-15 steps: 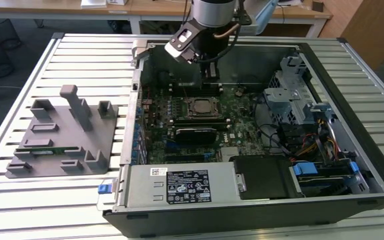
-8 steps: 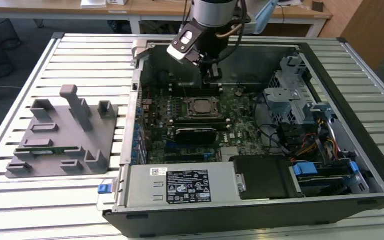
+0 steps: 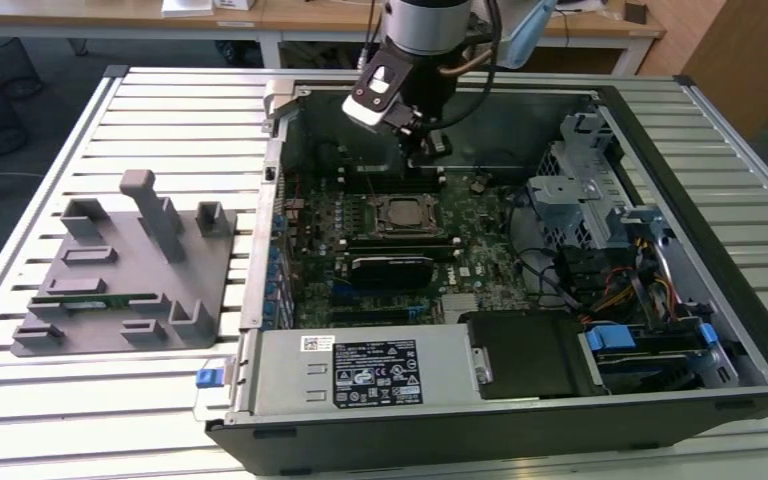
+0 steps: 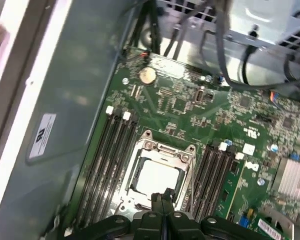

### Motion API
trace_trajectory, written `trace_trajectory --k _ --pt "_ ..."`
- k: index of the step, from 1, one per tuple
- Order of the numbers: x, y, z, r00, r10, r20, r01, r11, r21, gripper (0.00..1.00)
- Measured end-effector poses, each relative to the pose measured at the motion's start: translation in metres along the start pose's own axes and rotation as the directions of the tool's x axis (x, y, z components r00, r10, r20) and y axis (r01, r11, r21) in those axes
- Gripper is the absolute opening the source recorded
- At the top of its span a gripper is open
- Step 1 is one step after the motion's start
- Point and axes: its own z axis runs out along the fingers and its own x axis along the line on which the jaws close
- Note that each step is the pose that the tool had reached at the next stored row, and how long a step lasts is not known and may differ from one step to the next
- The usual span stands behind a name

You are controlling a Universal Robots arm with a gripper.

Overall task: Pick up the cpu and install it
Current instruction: 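Install the first cpu locking lever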

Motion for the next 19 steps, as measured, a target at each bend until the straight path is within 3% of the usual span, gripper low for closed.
trace_trajectory --k 5,10,15,19 --pt "0.0 0.0 0.0001 0.996 -0.09 -0.0013 0.09 0.996 0.0011 0.11" --pt "0.0 0.0 0.0004 0.9836 -0.181 -0.0014 0.181 0.9836 0.0026 0.11" --pt "0.0 0.0 0.0012 0.9632 -0.269 -0.0031 0.269 0.9632 0.0032 0.11" --pt "0.0 -0.0001 0.0021 0.9409 -0.339 -0.005 0.339 0.9409 0.0033 0.11"
